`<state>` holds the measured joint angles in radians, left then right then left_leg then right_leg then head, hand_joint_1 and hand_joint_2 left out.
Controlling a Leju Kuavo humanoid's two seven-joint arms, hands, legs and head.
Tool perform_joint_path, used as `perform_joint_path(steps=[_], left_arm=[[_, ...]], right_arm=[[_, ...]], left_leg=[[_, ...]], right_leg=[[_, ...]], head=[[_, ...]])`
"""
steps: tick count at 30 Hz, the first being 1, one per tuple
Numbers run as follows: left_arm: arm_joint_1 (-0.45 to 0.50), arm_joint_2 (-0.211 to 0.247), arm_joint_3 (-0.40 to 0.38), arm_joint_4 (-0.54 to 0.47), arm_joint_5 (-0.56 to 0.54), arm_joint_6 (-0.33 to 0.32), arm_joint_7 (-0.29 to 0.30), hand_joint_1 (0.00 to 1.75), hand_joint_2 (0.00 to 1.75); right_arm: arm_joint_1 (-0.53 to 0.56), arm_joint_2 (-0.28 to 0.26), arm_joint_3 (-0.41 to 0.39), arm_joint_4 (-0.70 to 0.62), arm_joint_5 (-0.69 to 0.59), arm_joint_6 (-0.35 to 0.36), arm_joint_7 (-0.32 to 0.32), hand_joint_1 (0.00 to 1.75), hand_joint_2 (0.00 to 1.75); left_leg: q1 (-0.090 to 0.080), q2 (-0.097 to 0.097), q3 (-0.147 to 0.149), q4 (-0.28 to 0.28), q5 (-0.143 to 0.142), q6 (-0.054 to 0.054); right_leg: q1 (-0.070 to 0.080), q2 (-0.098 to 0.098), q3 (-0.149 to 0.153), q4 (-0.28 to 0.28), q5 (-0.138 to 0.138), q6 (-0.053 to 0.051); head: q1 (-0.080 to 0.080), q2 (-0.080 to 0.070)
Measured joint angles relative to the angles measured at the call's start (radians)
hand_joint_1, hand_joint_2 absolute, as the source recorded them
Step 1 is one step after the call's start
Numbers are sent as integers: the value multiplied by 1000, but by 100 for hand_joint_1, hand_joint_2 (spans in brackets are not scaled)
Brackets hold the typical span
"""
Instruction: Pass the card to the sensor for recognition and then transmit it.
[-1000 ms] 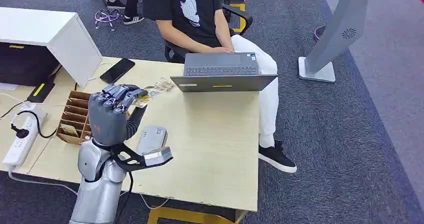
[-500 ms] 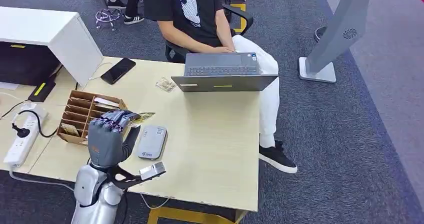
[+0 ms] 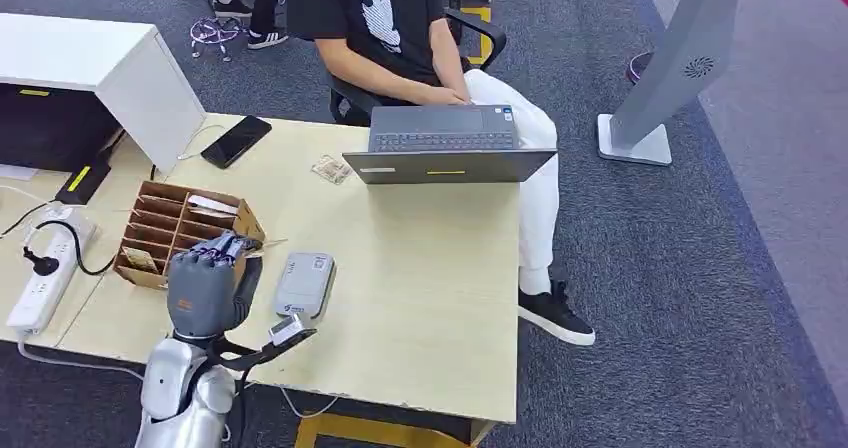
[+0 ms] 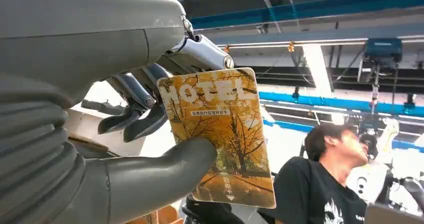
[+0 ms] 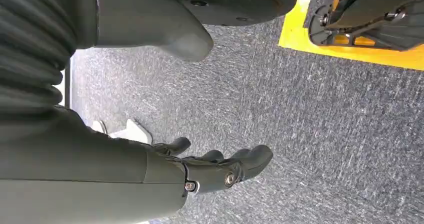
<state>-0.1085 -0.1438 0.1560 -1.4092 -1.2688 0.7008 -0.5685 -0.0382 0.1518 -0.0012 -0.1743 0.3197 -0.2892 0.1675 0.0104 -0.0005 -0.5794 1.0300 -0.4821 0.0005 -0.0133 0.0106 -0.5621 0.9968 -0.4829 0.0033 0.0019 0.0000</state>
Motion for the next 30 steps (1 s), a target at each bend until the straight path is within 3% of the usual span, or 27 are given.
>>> perform_joint_path(steps=[13, 18, 24, 30], left_arm=[[-26, 8, 99, 154, 21, 0, -1, 175, 175], [-64, 22, 106, 304, 66, 0, 55, 175, 175], [-93, 23, 116, 414, 50, 0, 50, 175, 175], [-110, 22, 121, 464, 46, 0, 45, 175, 175]], right_arm=[[0, 0, -10, 0, 19, 2, -7, 0, 175], [-1, 0, -12, 0, 36, 2, -11, 0, 175], [-2, 0, -21, 0, 37, 3, -13, 0, 175], [-2, 0, -26, 0, 51, 3, -10, 0, 175]], left_leg=[[0, 0, 0, 0, 0, 0], [0, 0, 0, 0, 0, 0], [0, 0, 0, 0, 0, 0], [0, 0, 0, 0, 0, 0]], right_leg=[[0, 0, 0, 0, 0, 0], [0, 0, 0, 0, 0, 0], [0, 0, 0, 0, 0, 0], [0, 0, 0, 0, 0, 0]], head=[[0, 0], [0, 0], [0, 0], [0, 0]])
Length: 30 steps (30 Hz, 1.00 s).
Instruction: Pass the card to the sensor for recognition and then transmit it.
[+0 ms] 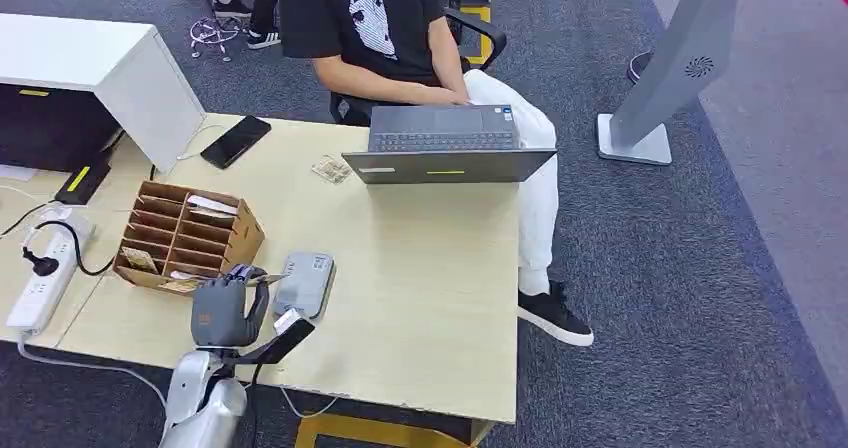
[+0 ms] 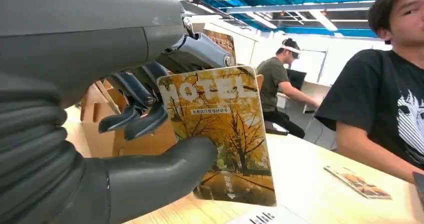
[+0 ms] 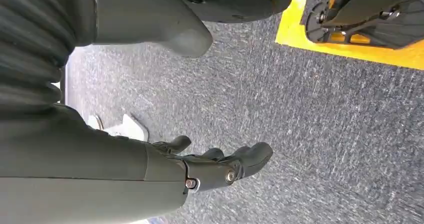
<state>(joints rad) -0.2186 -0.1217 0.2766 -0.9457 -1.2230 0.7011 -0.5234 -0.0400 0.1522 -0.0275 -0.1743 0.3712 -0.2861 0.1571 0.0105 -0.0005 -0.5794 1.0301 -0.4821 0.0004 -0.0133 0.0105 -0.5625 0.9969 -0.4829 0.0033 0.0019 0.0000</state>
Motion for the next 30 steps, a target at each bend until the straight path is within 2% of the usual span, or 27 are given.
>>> perform_joint_path(steps=[16, 24, 30], left_arm=[[-13, -11, -32, 16, 32, 0, -5, 175, 175], [-8, -3, -83, 33, 78, 0, 34, 175, 175], [-5, 17, -111, 52, 74, 0, 94, 175, 175]], right_arm=[[0, 0, -2, 0, 2, 13, 11, 0, 175], [0, 0, -11, 0, 1, 11, 11, 0, 175], [0, 0, -17, 0, 3, 11, 11, 0, 175]], left_leg=[[0, 0, 0, 0, 0, 0], [0, 0, 0, 0, 0, 0], [0, 0, 0, 0, 0, 0]], right_leg=[[0, 0, 0, 0, 0, 0], [0, 0, 0, 0, 0, 0], [0, 0, 0, 0, 0, 0]], head=[[0, 0], [0, 0], [0, 0]])
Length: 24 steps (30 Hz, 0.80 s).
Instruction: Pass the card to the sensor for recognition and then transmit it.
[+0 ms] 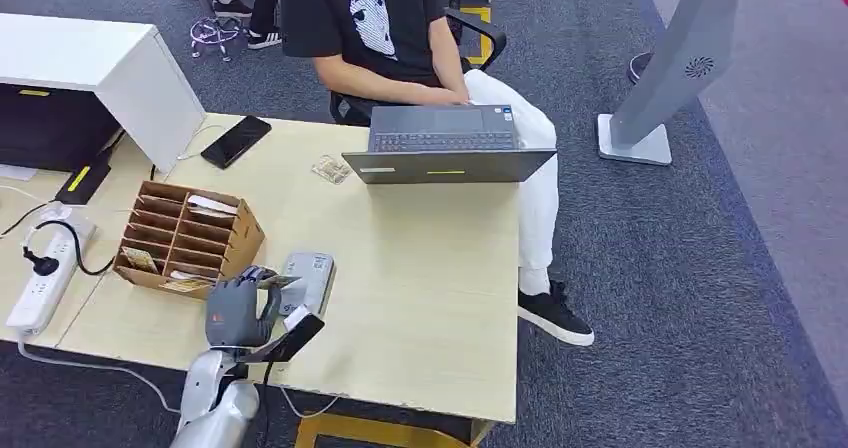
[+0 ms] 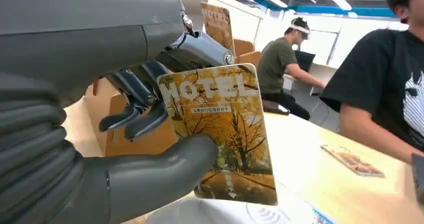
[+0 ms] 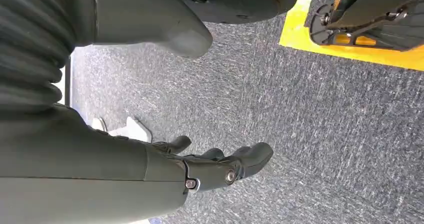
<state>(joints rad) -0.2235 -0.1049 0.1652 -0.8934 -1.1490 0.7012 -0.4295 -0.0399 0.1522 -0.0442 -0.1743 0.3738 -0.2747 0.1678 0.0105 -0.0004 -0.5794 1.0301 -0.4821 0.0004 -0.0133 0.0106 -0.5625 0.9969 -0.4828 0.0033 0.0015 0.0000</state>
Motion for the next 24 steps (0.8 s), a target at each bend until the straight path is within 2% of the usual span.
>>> perform_joint_path(steps=[3, 8, 13, 18, 24], left_arm=[[-1, 5, -8, 5, 0, 0, 9, 175, 175], [-17, 28, -31, 63, 4, 6, 78, 175, 175], [-24, 50, -31, 121, -9, 5, 119, 175, 175], [-23, 67, -31, 143, -22, 5, 119, 175, 175], [-21, 68, -28, 110, -29, 8, 66, 175, 175]], right_arm=[[0, 0, 0, 0, 0, 0, 0, 0, 175], [0, 0, -4, 0, 0, 1, 0, 0, 175], [1, 0, -10, 0, 6, 0, -2, 0, 175], [0, 0, -16, 0, 16, 0, -2, 0, 175], [1, 0, -20, 0, 24, 0, -1, 0, 175]], left_leg=[[0, 0, 0, 0, 0, 0], [0, 0, 1, 0, 0, 0], [0, 0, 2, 0, 0, 0], [0, -2, 2, 0, 0, 0], [0, -1, 2, 0, 0, 0]], right_leg=[[0, 0, 0, 0, 0, 0], [0, 0, 1, 0, 0, 0], [0, 0, 2, 0, 0, 0], [0, -2, 3, 0, 0, 0], [0, -2, 3, 0, 0, 0]], head=[[0, 0], [0, 0], [0, 0], [0, 0], [0, 0]])
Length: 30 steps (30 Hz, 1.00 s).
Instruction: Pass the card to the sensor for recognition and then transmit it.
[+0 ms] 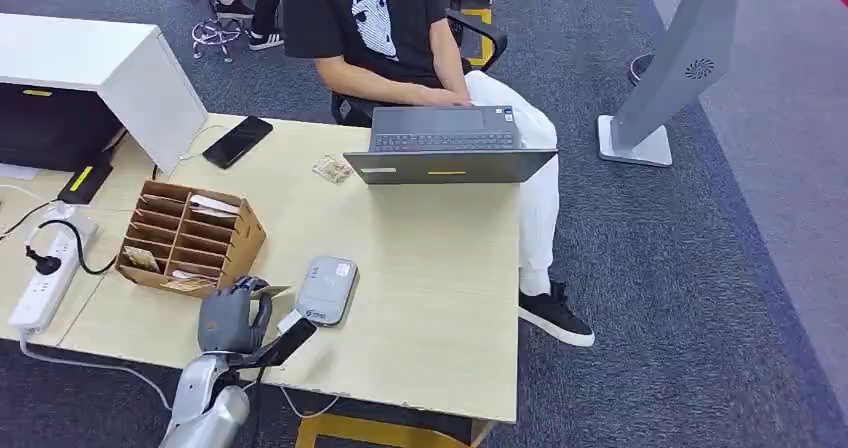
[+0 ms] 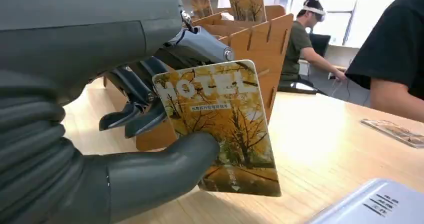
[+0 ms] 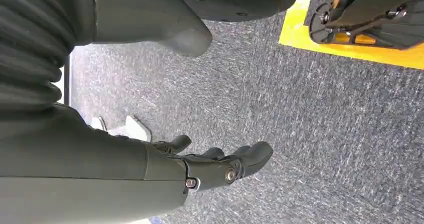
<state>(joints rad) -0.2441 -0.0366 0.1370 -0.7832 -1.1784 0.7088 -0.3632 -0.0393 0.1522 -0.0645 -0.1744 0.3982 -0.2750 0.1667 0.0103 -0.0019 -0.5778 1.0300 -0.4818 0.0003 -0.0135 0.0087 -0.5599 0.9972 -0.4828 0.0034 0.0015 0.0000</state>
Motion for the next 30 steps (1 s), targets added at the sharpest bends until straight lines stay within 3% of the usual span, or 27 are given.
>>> perform_joint_path(steps=[4, 7, 12, 16, 21, 25, 30], left_arm=[[17, -7, 6, -110, 27, 0, -101, 175, 175], [17, -13, 6, -221, 62, 0, -119, 175, 175], [18, -43, 4, -458, 154, 0, -233, 175, 175], [-13, -57, -26, -627, 176, -2, -239, 175, 175], [-29, -62, -47, -720, 174, -5, -226, 175, 175], [-36, -81, -47, -778, 166, -6, -319, 175, 175], [-94, -101, -47, -829, 29, -6, -324, 175, 175]], right_arm=[[1, 0, -6, 0, 11, 0, 1, 0, 175], [0, 0, -12, 0, 12, 0, 1, 0, 175], [1, 0, -20, 0, 31, -1, 5, 0, 175], [1, 0, -23, 0, 42, -1, 12, 0, 175], [1, 2, -25, 0, 44, -1, 14, 0, 175], [1, 2, -27, 0, 49, 1, 21, 0, 175], [0, 3, -27, 0, 78, 7, 32, 0, 175]], left_leg=[[0, 0, -1, 0, 0, 0], [0, 0, -1, 0, 0, 0], [0, 0, -1, 0, 0, 0], [0, 0, -1, 0, 0, 0], [0, 1, -1, 0, 0, 0], [0, 0, -1, 0, 0, 0], [0, 0, -1, 0, 0, 0]], right_leg=[[0, 0, -1, 0, 0, 0], [0, 0, -1, 0, 0, 0], [0, 1, -2, 0, 0, 0], [0, 1, -2, 0, 0, 0], [0, 1, -2, 0, 0, 0], [0, 0, -2, 0, 0, 0], [0, 0, -2, 0, 0, 0]], head=[[0, 0], [0, 0], [0, 0], [0, 0], [0, 0], [0, 0], [0, 0]])
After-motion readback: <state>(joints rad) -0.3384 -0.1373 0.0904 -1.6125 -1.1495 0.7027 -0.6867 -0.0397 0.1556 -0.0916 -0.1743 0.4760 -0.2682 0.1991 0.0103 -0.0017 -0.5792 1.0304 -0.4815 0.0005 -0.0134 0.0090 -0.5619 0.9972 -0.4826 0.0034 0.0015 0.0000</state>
